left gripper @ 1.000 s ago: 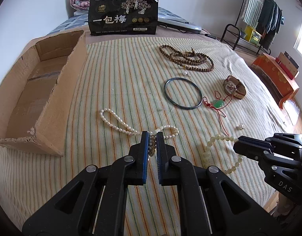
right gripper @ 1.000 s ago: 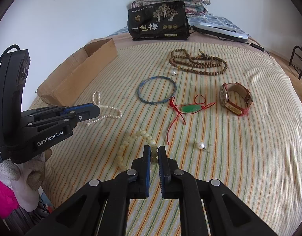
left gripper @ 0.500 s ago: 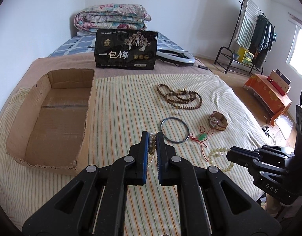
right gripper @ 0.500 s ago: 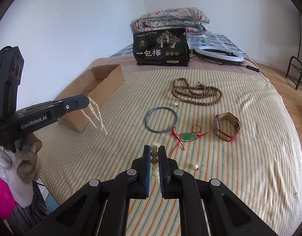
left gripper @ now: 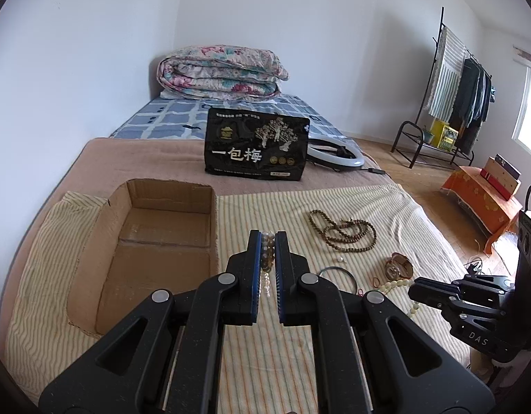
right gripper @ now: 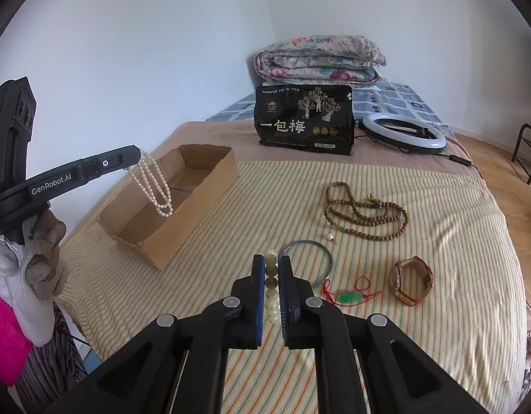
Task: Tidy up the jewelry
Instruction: 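Carry the pearl necklace and bead bracelet with both grippers over the cardboard box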
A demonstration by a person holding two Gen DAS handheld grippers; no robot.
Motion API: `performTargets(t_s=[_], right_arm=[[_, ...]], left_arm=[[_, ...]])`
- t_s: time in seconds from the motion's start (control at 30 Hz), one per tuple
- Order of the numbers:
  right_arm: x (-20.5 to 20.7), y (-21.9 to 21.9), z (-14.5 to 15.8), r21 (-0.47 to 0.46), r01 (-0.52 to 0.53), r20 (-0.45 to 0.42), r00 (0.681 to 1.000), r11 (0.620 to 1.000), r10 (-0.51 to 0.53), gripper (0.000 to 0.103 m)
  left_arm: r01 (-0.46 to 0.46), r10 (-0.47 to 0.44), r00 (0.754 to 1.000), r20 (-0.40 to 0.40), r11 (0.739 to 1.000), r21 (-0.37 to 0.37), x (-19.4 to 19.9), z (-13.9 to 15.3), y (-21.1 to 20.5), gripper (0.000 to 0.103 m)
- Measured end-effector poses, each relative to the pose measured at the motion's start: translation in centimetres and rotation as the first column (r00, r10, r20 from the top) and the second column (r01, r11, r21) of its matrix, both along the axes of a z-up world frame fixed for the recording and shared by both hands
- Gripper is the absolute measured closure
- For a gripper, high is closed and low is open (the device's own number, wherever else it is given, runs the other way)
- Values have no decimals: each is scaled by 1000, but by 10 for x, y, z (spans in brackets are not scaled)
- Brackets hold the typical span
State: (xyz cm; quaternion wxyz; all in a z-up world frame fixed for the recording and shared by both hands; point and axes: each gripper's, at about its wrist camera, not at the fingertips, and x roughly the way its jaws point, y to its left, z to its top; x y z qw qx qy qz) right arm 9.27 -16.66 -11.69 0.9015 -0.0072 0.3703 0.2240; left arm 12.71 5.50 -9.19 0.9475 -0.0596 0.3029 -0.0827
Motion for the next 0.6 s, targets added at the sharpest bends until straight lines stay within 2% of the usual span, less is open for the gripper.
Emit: performTargets(t_s=[0.37,0.6], right_arm=[[27,53,17,4,-96,31,995,995,95,98],[44,92,24,25,-167,41,985,986,166,98]], left_arm=[[-139,139,990,-8,990,-16,23,-7,67,98],[-205,203,978,-53,979,-19,38,-26,99,98]])
